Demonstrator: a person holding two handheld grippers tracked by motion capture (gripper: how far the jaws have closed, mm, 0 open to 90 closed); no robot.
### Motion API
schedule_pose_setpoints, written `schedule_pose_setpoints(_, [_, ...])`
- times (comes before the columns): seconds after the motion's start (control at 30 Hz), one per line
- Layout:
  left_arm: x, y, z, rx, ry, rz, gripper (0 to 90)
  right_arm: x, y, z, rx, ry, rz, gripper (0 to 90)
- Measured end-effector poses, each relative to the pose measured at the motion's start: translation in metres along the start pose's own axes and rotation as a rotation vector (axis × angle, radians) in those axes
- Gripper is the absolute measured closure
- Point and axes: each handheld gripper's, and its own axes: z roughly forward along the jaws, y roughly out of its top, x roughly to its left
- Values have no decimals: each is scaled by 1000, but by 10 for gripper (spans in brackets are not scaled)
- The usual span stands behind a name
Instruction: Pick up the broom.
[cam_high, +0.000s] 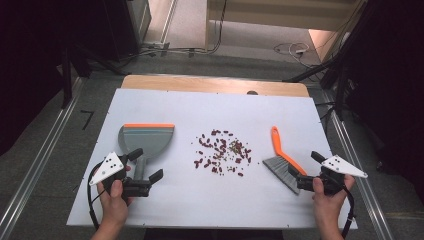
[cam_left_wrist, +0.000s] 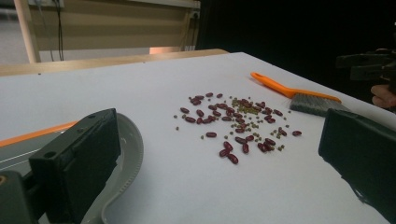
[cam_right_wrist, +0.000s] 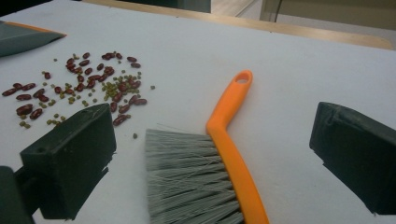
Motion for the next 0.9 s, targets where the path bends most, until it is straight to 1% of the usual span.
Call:
schedule_pose_setpoints(0.07, [0,0,-1,1,-3,4,1,1,1,0,-4,4,-1,0])
schedule_pose_setpoints(0.13, [1,1,-2,3,1,6,2,2,4,1,-7,36,4,0])
schedule_pose_setpoints(0.2, [2,2,-2,1,6,8,2,1,7,-1,-24,84,38,0])
schedule_pose_setpoints(0.23, [2,2,-2,4,11,13,2,2,9,-2,-37,88,50,0])
schedule_pose_setpoints(0.3, [2,3,-2,-1,9,12,2,3,14,-3,-38,80,45,0])
schedule_pose_setpoints(0.37, [2,3,-2,-1,11,17,2,5,18,-4,-37,55,22,0])
schedule_pose_setpoints(0.4, [2,4,-3,0,9,19,2,5,21,-4,-30,57,16,0])
schedule_pose_setpoints(0.47, [1,4,-3,-1,7,18,2,3,27,-3,-19,42,26,0])
schedule_pose_setpoints(0.5, [1,4,-3,-1,7,18,2,2,30,-2,-23,56,33,0])
schedule_pose_setpoints(0.6, [1,4,-2,2,3,17,2,2,41,2,12,53,18,0])
schedule_pose_setpoints(0.63, [1,4,-2,2,1,17,2,2,41,2,12,53,18,0])
schedule_pose_setpoints(0.67, [0,4,0,1,-1,18,2,2,48,7,47,37,5,0])
schedule_pose_setpoints(0.73, [0,4,0,3,-1,18,2,2,53,13,63,33,-1,0])
schedule_pose_setpoints(0.77, [0,4,0,4,-1,19,2,2,53,13,63,33,-1,0])
schedule_pose_setpoints(0.8, [0,4,0,3,-1,18,2,1,59,20,88,20,1,0])
schedule_pose_setpoints(0.9, [0,5,0,3,-3,18,2,0,67,33,126,19,5,0])
